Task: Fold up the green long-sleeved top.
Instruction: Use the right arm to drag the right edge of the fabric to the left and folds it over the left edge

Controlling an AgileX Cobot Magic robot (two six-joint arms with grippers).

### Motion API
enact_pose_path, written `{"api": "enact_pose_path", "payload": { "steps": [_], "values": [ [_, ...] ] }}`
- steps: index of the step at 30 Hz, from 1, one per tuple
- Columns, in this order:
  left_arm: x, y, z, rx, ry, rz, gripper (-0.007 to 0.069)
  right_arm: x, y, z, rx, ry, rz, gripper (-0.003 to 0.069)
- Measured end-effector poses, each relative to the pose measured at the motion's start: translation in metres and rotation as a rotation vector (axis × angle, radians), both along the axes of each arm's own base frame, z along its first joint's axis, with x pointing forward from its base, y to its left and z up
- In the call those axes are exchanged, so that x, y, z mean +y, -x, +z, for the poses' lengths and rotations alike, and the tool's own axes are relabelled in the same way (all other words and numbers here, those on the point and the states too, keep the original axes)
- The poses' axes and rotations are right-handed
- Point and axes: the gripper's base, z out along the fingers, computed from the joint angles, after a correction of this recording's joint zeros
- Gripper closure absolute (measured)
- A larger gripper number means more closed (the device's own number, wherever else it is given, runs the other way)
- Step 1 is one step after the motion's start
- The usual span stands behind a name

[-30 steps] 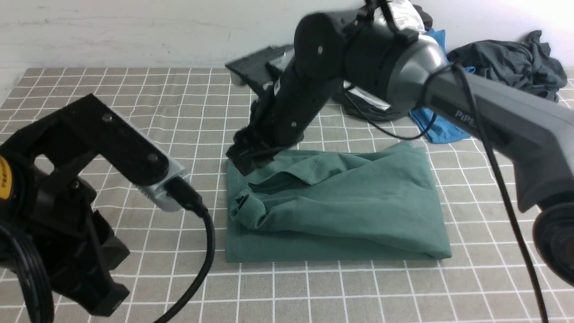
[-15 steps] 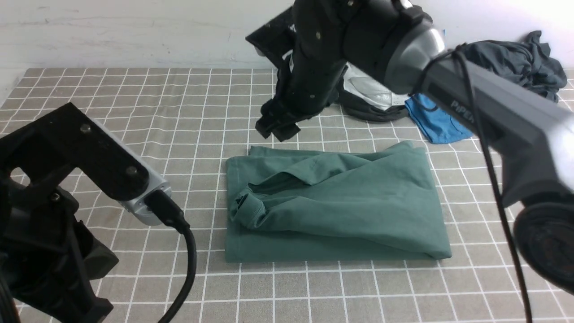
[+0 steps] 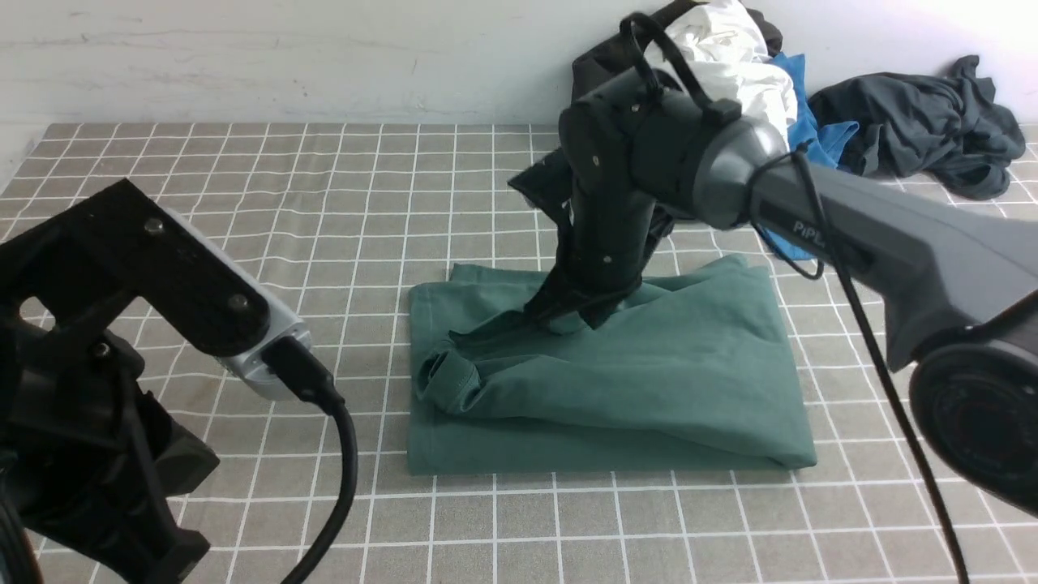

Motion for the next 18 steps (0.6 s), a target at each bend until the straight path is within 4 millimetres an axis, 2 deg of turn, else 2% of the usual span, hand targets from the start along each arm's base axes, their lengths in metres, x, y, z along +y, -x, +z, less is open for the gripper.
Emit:
{"api": "enact_pose_path", "payload": {
  "steps": [3,4,6,10,18],
  "values": [
    [0.0,-0.002,0.001,-0.026,0.003,0.001,0.0632,-0.003,-0.008,-0.021,0.007,0.011,-0.009,0.0673],
    [0.0,-0.002,0.001,-0.027,0.003,0.001,0.0632,-0.003,-0.008,-0.021,0.004,0.008,-0.008,0.0673],
    [0.001,-0.003,0.001,-0.037,-0.013,0.003,0.0632,-0.003,-0.017,-0.033,-0.032,-0.018,-0.027,0.0673],
    [0.003,-0.004,0.001,-0.051,-0.037,0.009,0.0632,0.0,-0.029,-0.03,-0.127,-0.092,-0.055,0.0673],
    [0.005,-0.005,0.001,-0.053,-0.041,0.038,0.0632,0.001,-0.055,-0.011,-0.314,-0.268,-0.144,0.0673]
  ]
}}
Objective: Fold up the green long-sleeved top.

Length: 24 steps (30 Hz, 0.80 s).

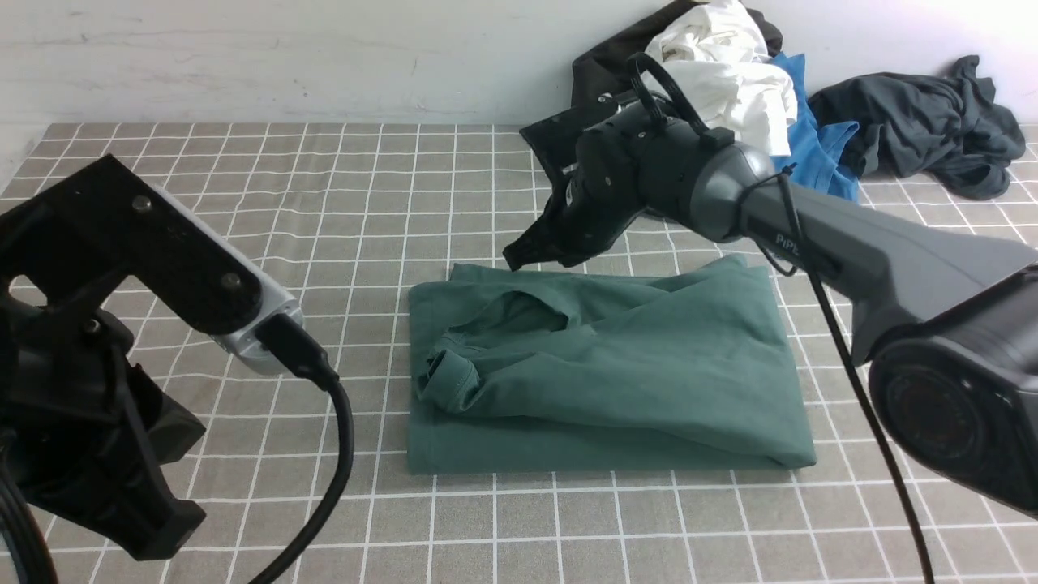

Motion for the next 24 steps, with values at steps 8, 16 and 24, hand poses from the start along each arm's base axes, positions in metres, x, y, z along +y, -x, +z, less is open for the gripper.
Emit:
{"api": "enact_pose_path", "payload": {
  "steps": [8,16,24],
  "values": [
    [0.002,-0.003,0.001,-0.036,-0.008,0.025,0.0632,-0.013,0.009,0.022,0.06,0.078,-0.02,0.0673],
    [0.018,0.022,-0.002,-0.135,0.077,0.089,0.0632,-0.039,0.054,0.129,0.059,0.156,0.068,0.0673],
    [0.069,0.085,-0.035,-0.343,0.236,0.341,0.0632,-0.077,0.157,0.238,-0.013,-0.07,0.18,0.0673]
  ]
}}
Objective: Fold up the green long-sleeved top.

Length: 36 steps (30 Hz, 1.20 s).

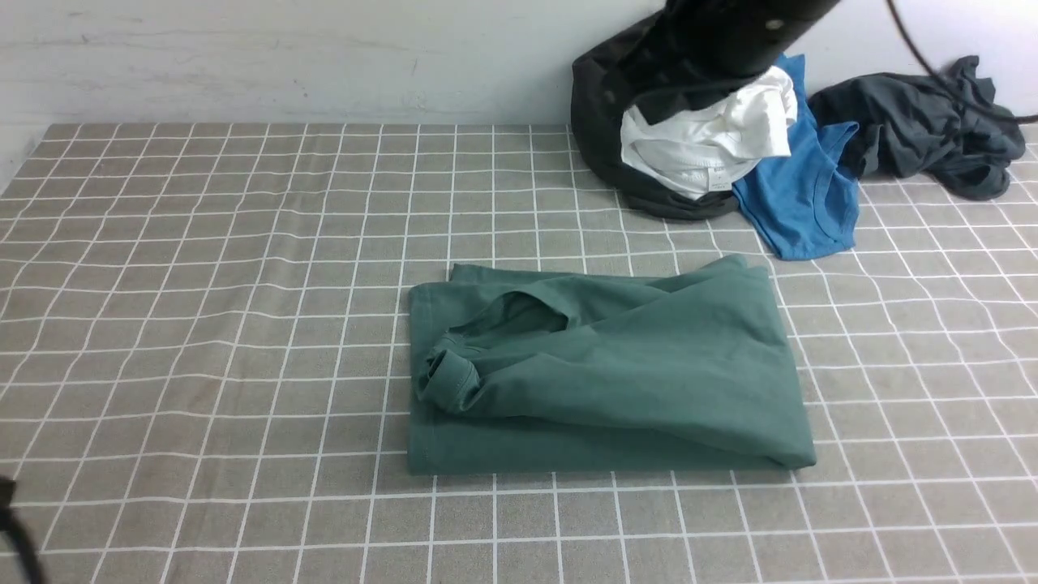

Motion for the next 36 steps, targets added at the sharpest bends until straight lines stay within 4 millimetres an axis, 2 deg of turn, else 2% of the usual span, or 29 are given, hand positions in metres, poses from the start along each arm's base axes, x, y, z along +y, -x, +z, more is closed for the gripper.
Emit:
{"api": "enact_pose_path", "payload": {
  "steps": [4,7,8,9,10,13,15,16,17,18,20,26,36],
  "values": [
    [0.017,0.019,-0.005,-0.12,0.078,0.077,0.0632,-0.028,0.054,0.015,-0.058,-0.069,0.013,0.0673],
    [0.025,0.03,-0.005,-0.185,0.114,0.102,0.0632,-0.046,0.089,0.015,-0.136,-0.134,0.009,0.0673],
    [0.028,0.034,-0.005,-0.213,0.128,0.108,0.0632,-0.059,0.112,0.012,-0.2,-0.184,0.005,0.0673],
    [0.03,0.036,-0.004,-0.231,0.137,0.109,0.0632,-0.067,0.126,0.011,-0.244,-0.217,0.001,0.0673],
    [0.03,0.036,-0.004,-0.232,0.136,0.109,0.0632,-0.069,0.129,0.01,-0.254,-0.222,0.0,0.0673],
    [0.032,0.039,-0.003,-0.26,0.143,0.113,0.0632,-0.098,0.176,0.0,-0.423,-0.317,-0.015,0.0673],
    [0.032,0.039,-0.003,-0.26,0.143,0.113,0.0632,-0.109,0.193,-0.007,-0.475,-0.339,-0.02,0.0673],
    [0.032,0.039,-0.003,-0.26,0.143,0.113,0.0632,-0.122,0.214,-0.015,-0.532,-0.369,-0.029,0.0673],
    [0.032,0.039,-0.003,-0.26,0.142,0.113,0.0632,-0.127,0.222,-0.018,-0.552,-0.384,-0.036,0.0673],
    [0.032,0.039,-0.003,-0.26,0.142,0.113,0.0632,-0.128,0.224,-0.019,-0.556,-0.384,-0.036,0.0673],
    [0.032,0.039,-0.003,-0.26,0.143,0.114,0.0632,-0.14,0.242,-0.032,-0.581,-0.412,-0.063,0.0673],
    [0.032,0.039,-0.003,-0.261,0.144,0.115,0.0632,-0.155,0.263,-0.043,-0.637,-0.436,-0.085,0.0673],
    [0.032,0.039,-0.003,-0.262,0.143,0.115,0.0632,-0.158,0.27,-0.045,-0.631,-0.444,-0.088,0.0673]
  ]
}}
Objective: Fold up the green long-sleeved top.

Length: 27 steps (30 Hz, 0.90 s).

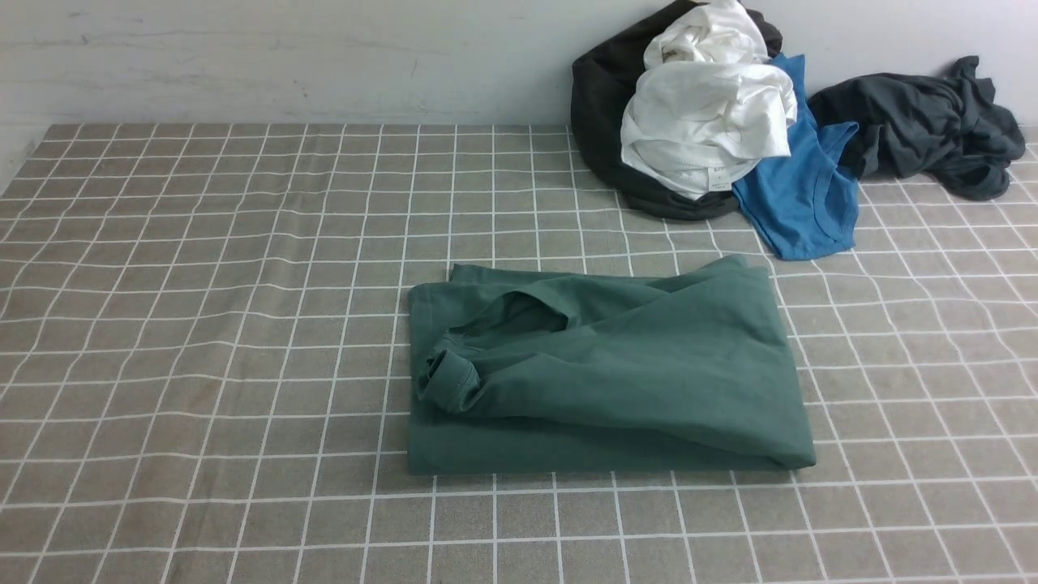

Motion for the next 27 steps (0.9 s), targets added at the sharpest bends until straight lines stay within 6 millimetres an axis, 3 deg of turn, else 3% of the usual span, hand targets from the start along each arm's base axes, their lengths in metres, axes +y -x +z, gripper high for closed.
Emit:
{"api": "enact_pose_path", "payload": {
  "steps": [7,11,15,17,24,27],
  "values": [
    [0.0,0.0,0.0,0.0,0.0,0.0,0.0632,-0.001,-0.001,-0.001,-0.012,0.028,-0.016,0.0673],
    [0.0,0.0,0.0,0.0,0.0,0.0,0.0632,0.001,-0.007,-0.016,-0.012,0.008,-0.025,0.0673],
    [0.0,0.0,0.0,0.0,0.0,0.0,0.0632,0.0,-0.012,-0.048,-0.036,-0.029,-0.087,0.0673],
    [0.0,0.0,0.0,0.0,0.0,0.0,0.0632,-0.006,-0.013,-0.079,-0.05,-0.041,-0.178,0.0673],
    [0.0,0.0,0.0,0.0,0.0,0.0,0.0632,-0.028,-0.01,-0.144,-0.127,-0.13,-0.508,0.0673],
    [0.0,0.0,0.0,0.0,0.0,0.0,0.0632,-0.031,-0.009,-0.163,-0.108,-0.148,-0.564,0.0673]
  ]
}}
